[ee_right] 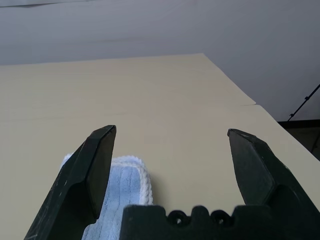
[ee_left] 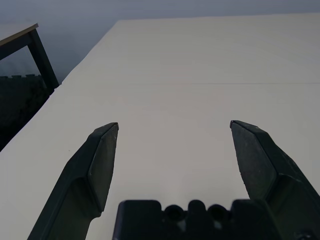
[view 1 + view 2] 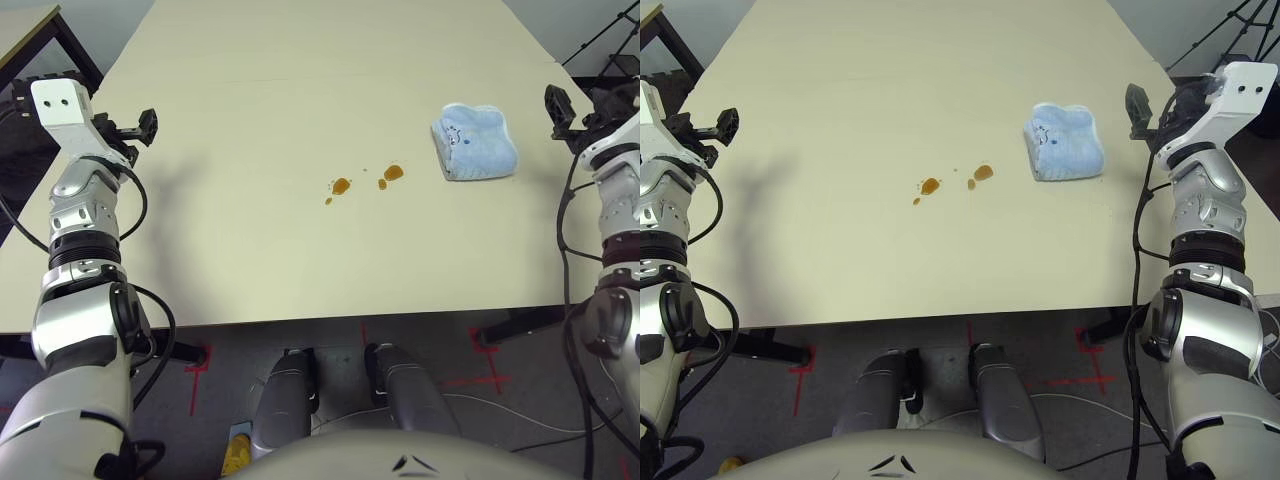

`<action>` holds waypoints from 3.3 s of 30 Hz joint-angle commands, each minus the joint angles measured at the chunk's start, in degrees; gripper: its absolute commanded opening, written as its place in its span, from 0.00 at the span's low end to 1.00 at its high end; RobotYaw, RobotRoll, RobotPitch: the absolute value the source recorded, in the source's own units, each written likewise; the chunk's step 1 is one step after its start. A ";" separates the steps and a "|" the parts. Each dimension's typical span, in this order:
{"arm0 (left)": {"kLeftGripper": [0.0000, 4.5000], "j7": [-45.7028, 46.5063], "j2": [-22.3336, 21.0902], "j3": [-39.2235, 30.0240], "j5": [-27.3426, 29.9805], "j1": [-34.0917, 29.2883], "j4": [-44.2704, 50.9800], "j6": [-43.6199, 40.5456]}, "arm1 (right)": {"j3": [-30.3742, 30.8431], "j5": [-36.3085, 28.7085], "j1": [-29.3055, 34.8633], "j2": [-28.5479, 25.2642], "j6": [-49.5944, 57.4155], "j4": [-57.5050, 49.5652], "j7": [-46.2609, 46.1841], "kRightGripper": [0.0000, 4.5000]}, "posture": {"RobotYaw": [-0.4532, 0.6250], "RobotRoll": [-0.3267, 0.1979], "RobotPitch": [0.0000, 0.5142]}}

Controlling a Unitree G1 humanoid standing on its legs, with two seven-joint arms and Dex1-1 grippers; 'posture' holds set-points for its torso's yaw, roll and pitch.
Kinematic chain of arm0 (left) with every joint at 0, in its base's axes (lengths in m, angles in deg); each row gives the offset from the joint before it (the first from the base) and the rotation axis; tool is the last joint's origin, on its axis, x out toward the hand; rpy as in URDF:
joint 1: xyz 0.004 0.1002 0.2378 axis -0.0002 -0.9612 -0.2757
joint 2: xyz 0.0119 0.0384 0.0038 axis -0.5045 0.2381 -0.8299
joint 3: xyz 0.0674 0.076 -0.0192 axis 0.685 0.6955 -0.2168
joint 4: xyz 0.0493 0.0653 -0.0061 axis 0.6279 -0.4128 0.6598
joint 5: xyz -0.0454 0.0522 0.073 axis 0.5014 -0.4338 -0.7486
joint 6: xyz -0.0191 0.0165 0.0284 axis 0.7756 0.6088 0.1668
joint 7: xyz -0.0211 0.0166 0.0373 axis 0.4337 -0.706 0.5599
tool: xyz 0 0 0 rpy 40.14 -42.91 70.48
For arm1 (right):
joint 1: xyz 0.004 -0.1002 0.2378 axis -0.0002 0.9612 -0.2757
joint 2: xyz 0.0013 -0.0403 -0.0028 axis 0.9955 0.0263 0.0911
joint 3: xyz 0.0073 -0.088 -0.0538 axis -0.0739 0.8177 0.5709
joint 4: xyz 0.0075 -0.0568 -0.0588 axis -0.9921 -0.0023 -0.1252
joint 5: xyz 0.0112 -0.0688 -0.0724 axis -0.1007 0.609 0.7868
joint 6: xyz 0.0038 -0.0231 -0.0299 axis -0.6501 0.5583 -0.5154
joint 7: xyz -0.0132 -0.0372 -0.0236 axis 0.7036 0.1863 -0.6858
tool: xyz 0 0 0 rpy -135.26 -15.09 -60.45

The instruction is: Wipe the water off the table with a rag.

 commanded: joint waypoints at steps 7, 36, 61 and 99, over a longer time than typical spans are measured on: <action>1.00 -3.60 1.16 0.99 0.17 0.66 -0.03 -0.86 | 0.39 0.14 -0.82 -0.56 0.92 0.19 0.32 0.99 | 0.34 0.62 0.35; 1.00 -34.03 7.43 12.21 11.39 -5.79 33.63 -31.20 | 12.93 8.10 -20.38 -8.45 31.86 13.04 10.96 0.99 | 0.26 0.62 0.31; 1.00 -30.64 7.67 11.00 13.32 -11.46 43.25 -35.34 | 7.86 11.83 -24.31 0.33 28.80 27.71 -0.46 0.99 | 0.35 0.62 0.34; 1.00 -25.25 3.36 8.99 16.33 -16.84 54.02 -41.52 | 6.39 15.29 -18.72 3.29 27.01 28.44 -5.41 0.26 | 0.44 0.62 0.35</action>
